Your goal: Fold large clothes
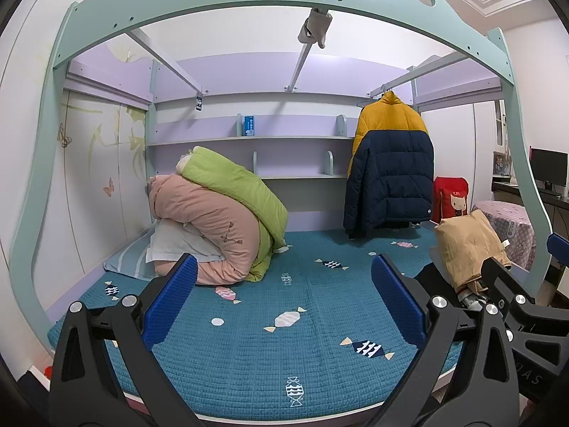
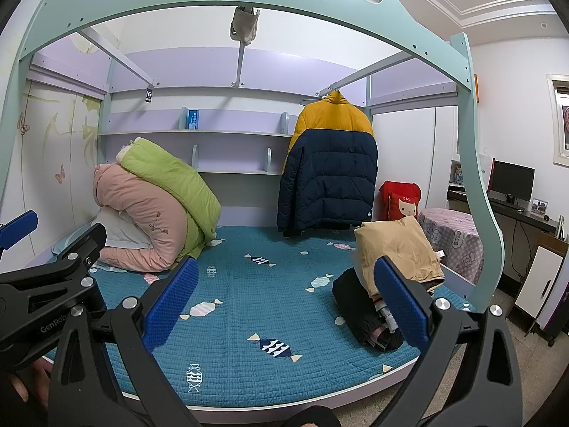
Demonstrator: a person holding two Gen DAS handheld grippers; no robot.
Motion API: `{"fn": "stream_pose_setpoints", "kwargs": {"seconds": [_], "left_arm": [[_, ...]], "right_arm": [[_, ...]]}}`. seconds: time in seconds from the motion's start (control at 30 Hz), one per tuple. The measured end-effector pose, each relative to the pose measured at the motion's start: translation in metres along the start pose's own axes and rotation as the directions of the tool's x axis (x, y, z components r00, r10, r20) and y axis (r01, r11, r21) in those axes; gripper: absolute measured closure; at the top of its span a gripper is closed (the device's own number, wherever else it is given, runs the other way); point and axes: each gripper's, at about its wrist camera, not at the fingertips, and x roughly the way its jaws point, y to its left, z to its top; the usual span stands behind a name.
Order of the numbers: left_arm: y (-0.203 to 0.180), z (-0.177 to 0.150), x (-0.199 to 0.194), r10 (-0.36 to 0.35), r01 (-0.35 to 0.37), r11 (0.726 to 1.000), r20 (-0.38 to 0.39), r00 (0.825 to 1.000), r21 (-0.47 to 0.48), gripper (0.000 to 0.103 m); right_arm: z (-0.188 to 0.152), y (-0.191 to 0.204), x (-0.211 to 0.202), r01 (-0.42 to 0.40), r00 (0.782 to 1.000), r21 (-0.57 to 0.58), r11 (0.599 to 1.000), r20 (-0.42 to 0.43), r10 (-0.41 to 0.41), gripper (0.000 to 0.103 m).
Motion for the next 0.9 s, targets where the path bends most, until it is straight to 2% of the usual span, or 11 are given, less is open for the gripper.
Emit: {"fn": "stream_pose_setpoints", "kwargs": {"seconds": [0.9], "left_arm": [[-0.0011,0.0005,0.0016,0.002,-0.002,1.000,-0.001,1.000,-0.002,0.005]], "right_arm": [[-0.0015,0.0000,0.0021,0.004,1.000,0.004,1.000,-0.003,-0.004,0.007]]}}
